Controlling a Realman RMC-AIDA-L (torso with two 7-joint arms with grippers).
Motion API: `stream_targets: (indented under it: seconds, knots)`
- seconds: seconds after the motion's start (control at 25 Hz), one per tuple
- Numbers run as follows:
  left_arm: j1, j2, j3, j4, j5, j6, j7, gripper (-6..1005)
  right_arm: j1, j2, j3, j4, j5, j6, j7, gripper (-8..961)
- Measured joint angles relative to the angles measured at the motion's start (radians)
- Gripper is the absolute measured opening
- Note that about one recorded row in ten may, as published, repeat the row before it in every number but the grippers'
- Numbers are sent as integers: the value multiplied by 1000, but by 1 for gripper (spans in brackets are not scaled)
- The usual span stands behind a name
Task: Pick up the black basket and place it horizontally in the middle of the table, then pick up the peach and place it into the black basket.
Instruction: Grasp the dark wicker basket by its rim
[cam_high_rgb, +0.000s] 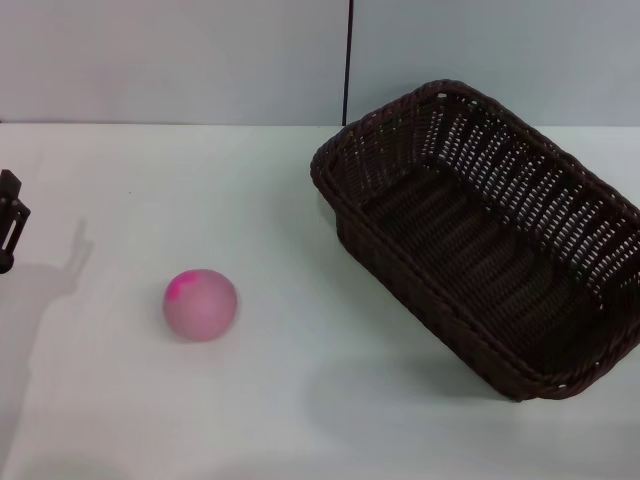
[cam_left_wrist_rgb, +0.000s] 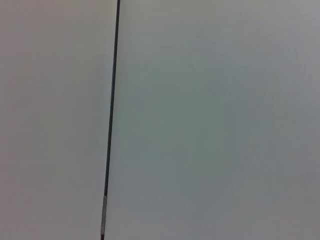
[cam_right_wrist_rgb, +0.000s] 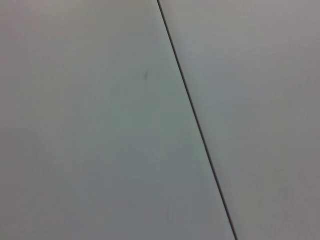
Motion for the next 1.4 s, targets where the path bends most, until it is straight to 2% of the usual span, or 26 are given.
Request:
stream_targets:
  seconds: [0.36, 0.52, 0.56, 0.64, 0.68, 0.72, 0.76, 0.8, 0.84, 0.88, 0.92, 0.96, 1.0, 1.04, 1.08, 1.12, 1.16, 1.2, 1.24, 1.28, 1.32, 1.36, 1.4]
  knots:
    - [-3, 0, 0, 2, -1, -1, -1, 807, -10, 1, 42, -1, 7, -30, 19, 680]
    - [-5, 0, 0, 9, -1, -2, -1, 804, -30, -6, 39, -75, -14, -23, 189, 680]
    - [-8, 0, 0, 13, -1, -3, -1, 803, -51, -10, 12, -217, -80, 39, 372, 680]
    - [-10, 0, 0, 13, -1, -5, -1, 802, -66, -14, 1, -392, -191, 130, 574, 680]
    - [-10, 0, 0, 13, -1, -5, -1, 801, -66, -14, 1, -392, -191, 130, 574, 680]
    - [-15, 0, 0, 13, -1, -10, -1, 801, -69, -17, 2, -490, -265, 162, 686, 679]
    - [-21, 0, 0, 13, -1, -15, -1, 800, -69, -23, 6, -660, -409, 195, 884, 679]
    - [-21, 0, 0, 13, -1, -15, -1, 799, -69, -23, 6, -660, -409, 195, 884, 679]
    - [-24, 0, 0, 13, -1, -18, -1, 799, -61, -29, 6, -852, -547, 188, 1085, 679]
    - [-27, 0, 0, 13, -1, -20, -1, 798, -61, -29, 6, -852, -547, 188, 1085, 679]
    - [-29, 0, 0, 13, 0, -21, -1, 797, -52, -31, 3, -954, -617, 181, 1183, 679]
    - [-31, -1, 0, 13, 0, -22, -1, 796, -27, -39, 0, -1118, -761, 151, 1373, 679]
    - [-31, -1, 0, 13, 0, -22, -1, 796, -27, -39, 0, -1118, -761, 151, 1373, 679]
    - [-31, -1, 0, 13, 1, -22, -1, 795, 18, -59, -1, -1268, -924, 85, 1556, 679]
    - [-31, -1, 0, 12, 2, -22, -1, 794, 18, -59, -1, -1268, -924, 85, 1556, 679]
    - [-30, -1, 0, 12, 2, -22, -1, 794, 50, -73, -2, -1324, -1003, 44, 1629, 679]
    - [-25, -1, 0, 10, 2, -21, -1, 793, 114, -101, -1, -1393, -1141, -35, 1715, 679]
    - [-25, -1, 0, 10, 2, -21, -1, 792, 114, -101, -1, -1393, -1141, -35, 1715, 679]
    - [-19, -2, 0, 8, 1, -18, -1, 792, 178, -133, -1, -1412, -1249, -102, 1770, 679]
    - [-14, -2, 0, 7, 1, -14, -1, 791, 178, -133, -1, -1412, -1249, -102, 1770, 679]
    - [-9, -2, 0, 6, 1, -12, -2, 790, 211, -146, -1, -1410, -1303, -138, 1793, 679]
    - [-2, -2, 0, 7, 1, -10, -6, 790, 268, -169, -8, -1391, -1393, -187, 1817, 679]
    - [-2, -2, 0, 7, 1, -10, -6, 789, 268, -169, -8, -1391, -1393, -187, 1817, 679]
